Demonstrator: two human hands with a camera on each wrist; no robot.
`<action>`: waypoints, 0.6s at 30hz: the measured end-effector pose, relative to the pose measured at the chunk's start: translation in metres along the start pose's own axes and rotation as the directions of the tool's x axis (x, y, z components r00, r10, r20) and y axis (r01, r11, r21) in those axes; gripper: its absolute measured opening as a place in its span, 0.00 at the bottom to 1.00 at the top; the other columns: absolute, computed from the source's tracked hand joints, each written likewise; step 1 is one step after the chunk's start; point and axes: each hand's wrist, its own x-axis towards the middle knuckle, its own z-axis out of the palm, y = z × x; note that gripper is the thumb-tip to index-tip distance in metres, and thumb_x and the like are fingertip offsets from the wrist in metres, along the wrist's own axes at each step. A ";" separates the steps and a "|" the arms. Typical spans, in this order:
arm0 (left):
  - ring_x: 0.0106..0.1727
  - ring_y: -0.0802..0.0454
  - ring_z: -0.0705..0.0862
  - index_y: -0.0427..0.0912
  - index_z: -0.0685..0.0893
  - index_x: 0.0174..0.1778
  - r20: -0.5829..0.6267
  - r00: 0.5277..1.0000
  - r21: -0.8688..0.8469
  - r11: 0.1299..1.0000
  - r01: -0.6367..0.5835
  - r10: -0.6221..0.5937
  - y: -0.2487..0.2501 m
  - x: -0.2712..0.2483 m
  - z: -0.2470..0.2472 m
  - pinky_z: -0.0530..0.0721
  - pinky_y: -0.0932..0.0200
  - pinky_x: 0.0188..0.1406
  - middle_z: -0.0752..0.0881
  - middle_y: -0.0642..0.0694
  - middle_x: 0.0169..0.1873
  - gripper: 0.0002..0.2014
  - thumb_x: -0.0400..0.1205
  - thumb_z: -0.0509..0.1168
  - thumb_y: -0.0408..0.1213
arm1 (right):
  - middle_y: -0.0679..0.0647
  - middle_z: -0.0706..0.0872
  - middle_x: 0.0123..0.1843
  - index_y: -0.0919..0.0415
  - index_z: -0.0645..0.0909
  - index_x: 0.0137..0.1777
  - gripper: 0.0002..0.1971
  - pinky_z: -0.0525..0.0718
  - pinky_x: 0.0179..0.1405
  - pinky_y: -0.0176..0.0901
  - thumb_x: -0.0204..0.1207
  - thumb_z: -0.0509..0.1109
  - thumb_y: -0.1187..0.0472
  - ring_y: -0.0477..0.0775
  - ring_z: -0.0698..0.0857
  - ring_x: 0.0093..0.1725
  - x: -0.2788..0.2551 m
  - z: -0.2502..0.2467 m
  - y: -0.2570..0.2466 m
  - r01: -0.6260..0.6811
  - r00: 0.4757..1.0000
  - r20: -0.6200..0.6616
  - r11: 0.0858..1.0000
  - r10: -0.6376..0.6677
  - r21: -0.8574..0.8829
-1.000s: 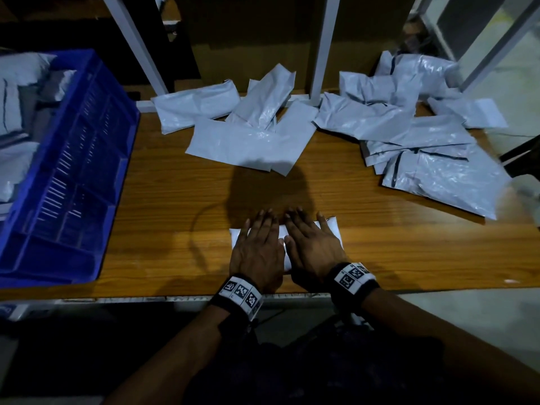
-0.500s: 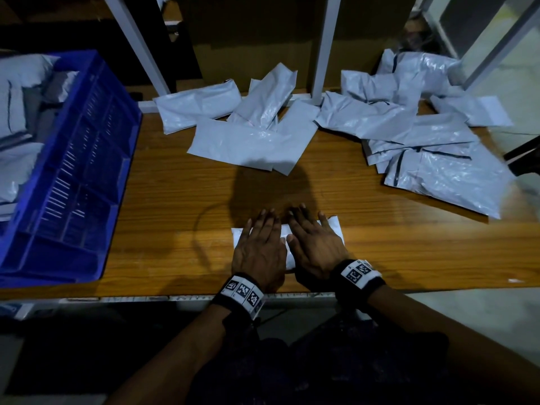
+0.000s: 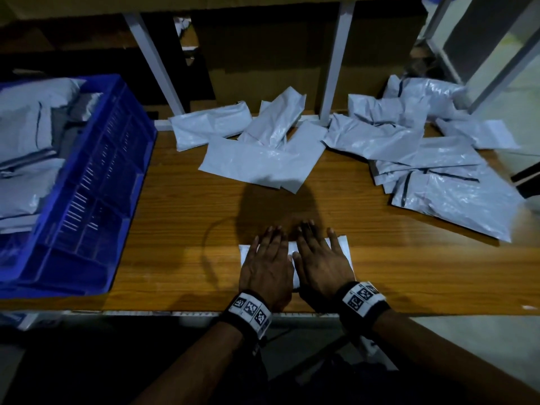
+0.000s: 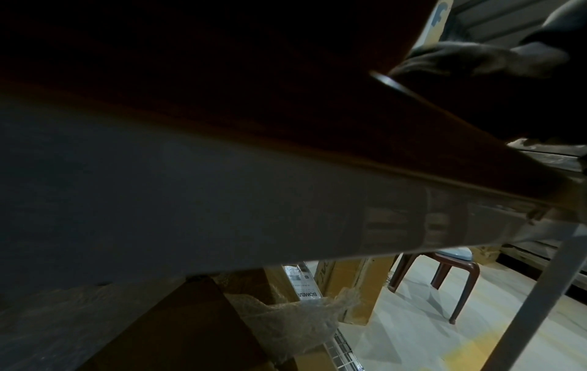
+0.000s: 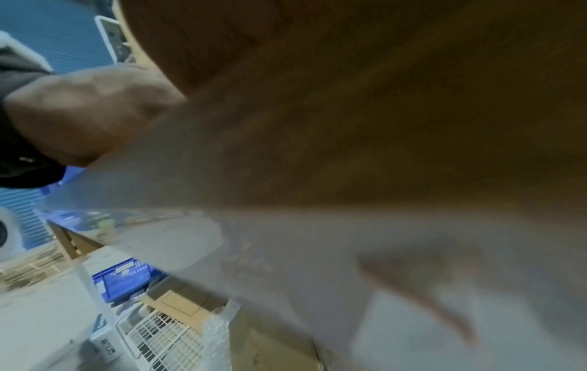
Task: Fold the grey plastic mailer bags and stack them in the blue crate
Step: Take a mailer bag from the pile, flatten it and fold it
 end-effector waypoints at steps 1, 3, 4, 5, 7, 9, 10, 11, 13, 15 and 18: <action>0.90 0.39 0.51 0.34 0.58 0.88 -0.006 1.000 -0.005 1.000 0.004 -0.004 0.001 -0.001 -0.002 0.49 0.38 0.89 0.57 0.36 0.89 0.36 0.85 0.59 0.46 | 0.59 0.50 0.92 0.64 0.54 0.90 0.35 0.42 0.88 0.70 0.89 0.34 0.45 0.57 0.39 0.91 0.000 -0.001 -0.001 -0.012 1.000 0.010 1.000 0.012 -0.002; 0.90 0.39 0.51 0.36 0.60 0.88 -0.025 1.000 0.005 1.000 0.006 -0.005 0.003 -0.002 -0.005 0.50 0.38 0.88 0.57 0.37 0.89 0.36 0.85 0.61 0.46 | 0.60 0.50 0.92 0.64 0.53 0.91 0.35 0.42 0.87 0.71 0.89 0.35 0.45 0.58 0.39 0.91 -0.001 -0.002 -0.004 -0.033 0.999 -0.004 0.999 0.033 -0.012; 0.90 0.40 0.50 0.37 0.59 0.89 -0.023 1.000 0.009 1.000 0.013 -0.013 0.003 -0.003 -0.006 0.49 0.38 0.89 0.56 0.38 0.89 0.35 0.87 0.59 0.46 | 0.59 0.49 0.92 0.63 0.53 0.91 0.36 0.41 0.87 0.71 0.88 0.34 0.44 0.57 0.38 0.91 -0.001 -0.004 -0.005 -0.043 0.999 0.003 0.999 0.043 -0.012; 0.91 0.41 0.49 0.38 0.58 0.89 -0.019 1.000 0.007 1.000 0.024 -0.024 0.004 -0.003 -0.008 0.48 0.38 0.89 0.55 0.40 0.90 0.33 0.89 0.55 0.47 | 0.59 0.48 0.93 0.62 0.52 0.91 0.37 0.39 0.87 0.71 0.88 0.32 0.43 0.57 0.38 0.91 0.000 -0.005 -0.004 -0.051 0.998 0.022 0.999 0.051 -0.007; 0.91 0.43 0.48 0.40 0.57 0.90 -0.015 0.999 0.002 0.999 0.050 -0.050 0.003 -0.002 -0.012 0.47 0.38 0.89 0.56 0.43 0.90 0.32 0.90 0.51 0.49 | 0.58 0.47 0.93 0.61 0.50 0.91 0.41 0.35 0.86 0.71 0.83 0.27 0.40 0.57 0.37 0.91 0.003 -0.006 -0.001 -0.047 0.998 0.052 0.999 0.047 -0.011; 0.90 0.44 0.52 0.43 0.62 0.89 -0.011 0.999 -0.021 0.999 0.050 -0.050 0.000 0.000 -0.015 0.48 0.37 0.88 0.62 0.46 0.88 0.31 0.90 0.53 0.50 | 0.60 0.47 0.93 0.61 0.51 0.91 0.48 0.34 0.86 0.72 0.79 0.21 0.34 0.57 0.34 0.90 0.004 -0.008 0.003 -0.018 0.998 0.063 1.000 0.017 0.009; 0.89 0.45 0.57 0.45 0.66 0.87 -0.003 0.999 -0.056 0.997 0.051 -0.051 -0.003 0.000 -0.016 0.51 0.38 0.87 0.66 0.47 0.86 0.30 0.89 0.52 0.52 | 0.61 0.49 0.93 0.60 0.52 0.91 0.50 0.36 0.85 0.72 0.78 0.20 0.31 0.58 0.34 0.90 0.001 -0.009 0.005 -0.016 0.999 0.052 0.999 0.013 0.047; 0.86 0.45 0.63 0.47 0.70 0.84 -0.003 0.998 -0.097 0.994 0.055 -0.056 -0.008 -0.002 -0.018 0.56 0.40 0.86 0.71 0.47 0.84 0.30 0.88 0.51 0.56 | 0.62 0.51 0.92 0.59 0.55 0.90 0.49 0.40 0.85 0.73 0.79 0.23 0.30 0.60 0.37 0.90 -0.003 -0.012 0.007 -0.032 0.999 0.013 0.996 0.031 0.083; 0.78 0.45 0.74 0.50 0.78 0.78 -0.015 0.997 -0.207 0.976 0.071 -0.075 -0.017 -0.009 -0.026 0.69 0.43 0.79 0.79 0.48 0.77 0.32 0.83 0.53 0.63 | 0.62 0.62 0.89 0.56 0.65 0.86 0.41 0.55 0.83 0.75 0.84 0.38 0.31 0.66 0.52 0.90 -0.015 -0.019 0.014 -0.103 0.985 -0.121 0.982 0.123 0.158; 0.73 0.43 0.80 0.51 0.82 0.75 -0.026 0.995 -0.291 0.953 0.082 -0.094 -0.023 -0.018 -0.033 0.78 0.44 0.72 0.83 0.48 0.74 0.32 0.80 0.63 0.66 | 0.62 0.74 0.81 0.55 0.75 0.79 0.33 0.70 0.77 0.70 0.84 0.51 0.35 0.70 0.68 0.84 -0.031 -0.022 0.021 -0.146 0.942 -0.256 0.953 0.215 0.265; 0.66 0.44 0.86 0.46 0.85 0.72 0.094 0.985 -0.455 0.873 0.174 -0.147 -0.023 -0.025 -0.048 0.86 0.48 0.62 0.88 0.46 0.68 0.35 0.73 0.78 0.62 | 0.58 0.81 0.73 0.51 0.80 0.74 0.23 0.79 0.65 0.62 0.85 0.61 0.41 0.65 0.75 0.73 -0.055 -0.017 0.028 -0.175 0.914 -0.268 0.892 0.304 0.417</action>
